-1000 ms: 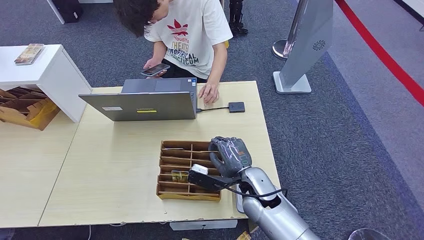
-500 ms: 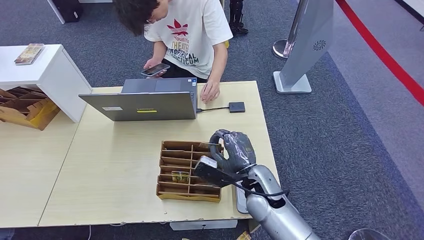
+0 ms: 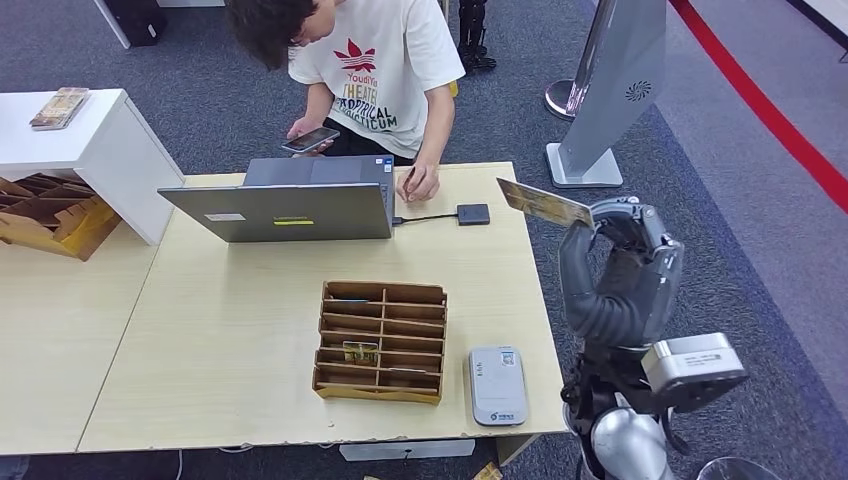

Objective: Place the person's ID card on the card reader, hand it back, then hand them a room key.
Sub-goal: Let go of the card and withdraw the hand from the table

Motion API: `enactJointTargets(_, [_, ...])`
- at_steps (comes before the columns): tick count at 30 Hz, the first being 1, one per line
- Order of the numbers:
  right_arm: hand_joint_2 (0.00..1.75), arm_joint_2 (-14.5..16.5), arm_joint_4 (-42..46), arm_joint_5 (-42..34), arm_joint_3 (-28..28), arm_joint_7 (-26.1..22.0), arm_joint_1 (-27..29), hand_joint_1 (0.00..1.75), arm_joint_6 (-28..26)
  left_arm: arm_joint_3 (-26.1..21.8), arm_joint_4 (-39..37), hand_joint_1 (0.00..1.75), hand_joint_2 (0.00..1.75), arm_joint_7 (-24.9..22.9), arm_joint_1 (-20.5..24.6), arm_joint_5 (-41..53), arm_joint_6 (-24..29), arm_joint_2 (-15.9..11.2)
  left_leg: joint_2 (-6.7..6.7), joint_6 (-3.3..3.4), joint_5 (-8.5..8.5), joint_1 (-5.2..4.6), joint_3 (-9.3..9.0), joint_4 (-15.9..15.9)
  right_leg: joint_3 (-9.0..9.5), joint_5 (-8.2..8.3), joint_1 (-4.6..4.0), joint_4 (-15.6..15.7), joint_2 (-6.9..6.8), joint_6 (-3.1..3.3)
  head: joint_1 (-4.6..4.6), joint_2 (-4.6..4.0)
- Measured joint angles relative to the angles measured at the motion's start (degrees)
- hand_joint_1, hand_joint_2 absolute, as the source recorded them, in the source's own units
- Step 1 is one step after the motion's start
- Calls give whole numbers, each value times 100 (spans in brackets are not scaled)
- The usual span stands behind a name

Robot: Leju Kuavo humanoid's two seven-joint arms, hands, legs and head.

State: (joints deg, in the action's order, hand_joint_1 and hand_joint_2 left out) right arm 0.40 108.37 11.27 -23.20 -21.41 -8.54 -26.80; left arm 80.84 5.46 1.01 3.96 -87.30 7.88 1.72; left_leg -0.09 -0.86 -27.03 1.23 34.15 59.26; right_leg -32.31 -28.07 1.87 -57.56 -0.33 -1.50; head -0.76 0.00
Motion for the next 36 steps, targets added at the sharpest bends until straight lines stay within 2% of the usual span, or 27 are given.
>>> enactJointTargets(17, [175,20,42,-21,75,71,-75,175,35,-23,0,0,0,58,0,-2,16,28,-1,-2,3,0,1,0,1,1,0,-1,0,0,0,0])
enactJointTargets(29, [175,295,-538,43,53,439,-947,175,180,-18,1,0,0,50,26,22,-5,19,-1,-1,6,0,0,0,2,3,0,-2,0,0,1,0])
enactJointTargets(36, [175,377,-794,123,32,530,-1205,175,176,-6,0,0,0,36,30,39,-8,14,-1,0,6,0,3,0,1,3,0,-2,1,0,1,0])
